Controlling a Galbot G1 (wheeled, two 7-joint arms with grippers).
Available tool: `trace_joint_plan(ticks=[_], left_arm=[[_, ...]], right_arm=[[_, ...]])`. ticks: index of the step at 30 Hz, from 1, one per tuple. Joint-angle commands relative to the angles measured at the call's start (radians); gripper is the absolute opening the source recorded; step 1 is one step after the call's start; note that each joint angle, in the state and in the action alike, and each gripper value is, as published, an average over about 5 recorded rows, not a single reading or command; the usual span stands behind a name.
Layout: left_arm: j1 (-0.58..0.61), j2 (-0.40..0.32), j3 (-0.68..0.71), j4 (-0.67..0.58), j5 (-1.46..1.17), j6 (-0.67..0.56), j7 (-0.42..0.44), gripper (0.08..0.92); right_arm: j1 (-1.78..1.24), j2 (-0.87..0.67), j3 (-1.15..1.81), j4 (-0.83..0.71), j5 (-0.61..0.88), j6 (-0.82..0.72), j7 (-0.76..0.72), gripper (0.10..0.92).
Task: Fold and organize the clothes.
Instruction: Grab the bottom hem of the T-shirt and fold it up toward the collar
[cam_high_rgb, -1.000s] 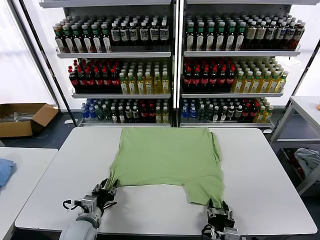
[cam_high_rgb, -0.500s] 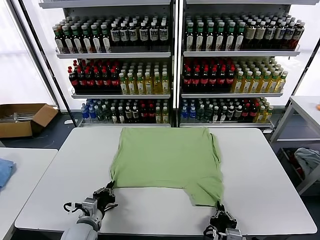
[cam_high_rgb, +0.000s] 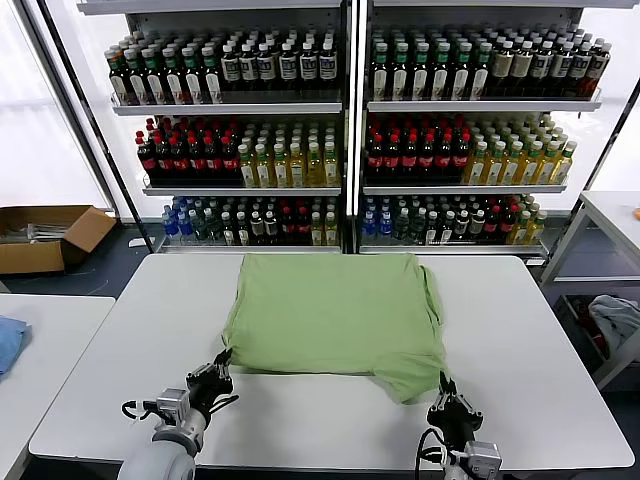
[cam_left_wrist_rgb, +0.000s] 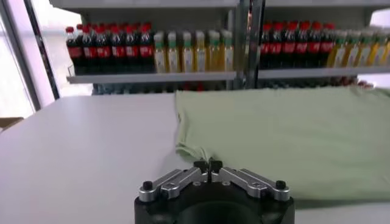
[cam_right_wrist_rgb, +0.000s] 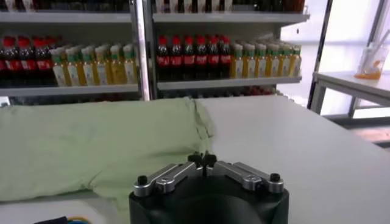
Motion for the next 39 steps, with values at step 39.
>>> trace_joint_plan(ticks=[39], left_arm=[[-0.589,0.028,0.155,0.566,-0.136,0.032,-0.085,0.226]], right_arm=[[0.807,0.065,-0.115,-0.778,0.097,-0.135,-0.069,0.33]])
